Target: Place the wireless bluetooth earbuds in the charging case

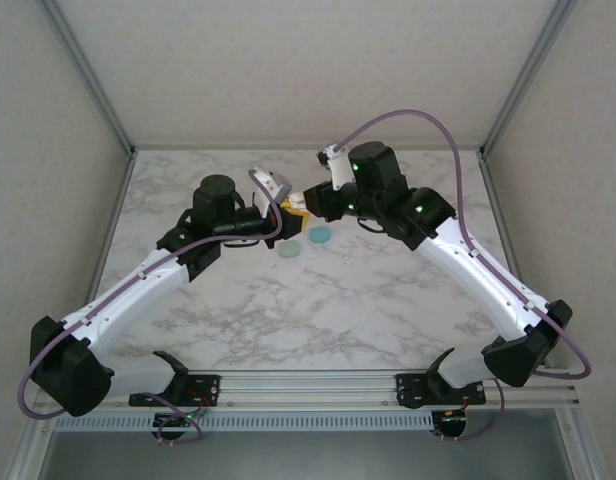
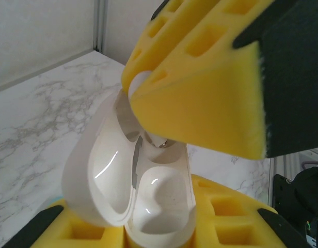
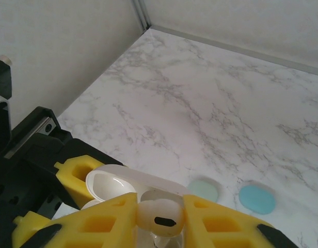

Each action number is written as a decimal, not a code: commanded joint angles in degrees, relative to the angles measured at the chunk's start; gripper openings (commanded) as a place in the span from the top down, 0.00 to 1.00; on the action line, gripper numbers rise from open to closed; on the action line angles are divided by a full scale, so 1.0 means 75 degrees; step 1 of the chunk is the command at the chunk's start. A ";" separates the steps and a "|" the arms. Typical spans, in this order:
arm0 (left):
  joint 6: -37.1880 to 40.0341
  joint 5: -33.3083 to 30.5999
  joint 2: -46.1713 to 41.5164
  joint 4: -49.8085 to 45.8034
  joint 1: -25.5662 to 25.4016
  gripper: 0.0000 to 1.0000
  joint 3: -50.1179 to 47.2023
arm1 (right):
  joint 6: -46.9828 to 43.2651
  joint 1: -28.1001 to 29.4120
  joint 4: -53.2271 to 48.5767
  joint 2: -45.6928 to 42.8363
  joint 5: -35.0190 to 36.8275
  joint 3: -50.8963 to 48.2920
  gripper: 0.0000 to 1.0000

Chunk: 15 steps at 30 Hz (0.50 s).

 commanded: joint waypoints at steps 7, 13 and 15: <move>-0.0271 0.0129 -0.0047 0.0280 -0.0087 0.87 0.0302 | -0.0388 0.0064 0.0319 -0.0043 0.0427 -0.0398 0.74; -0.0256 0.0126 -0.0012 0.0251 -0.0087 0.88 0.0384 | -0.0596 0.0067 0.0375 -0.0035 0.0628 -0.0486 0.74; -0.0316 0.0102 -0.0009 0.0302 -0.0087 0.88 0.0372 | -0.0660 0.0076 0.0369 -0.0020 0.0528 -0.0509 0.74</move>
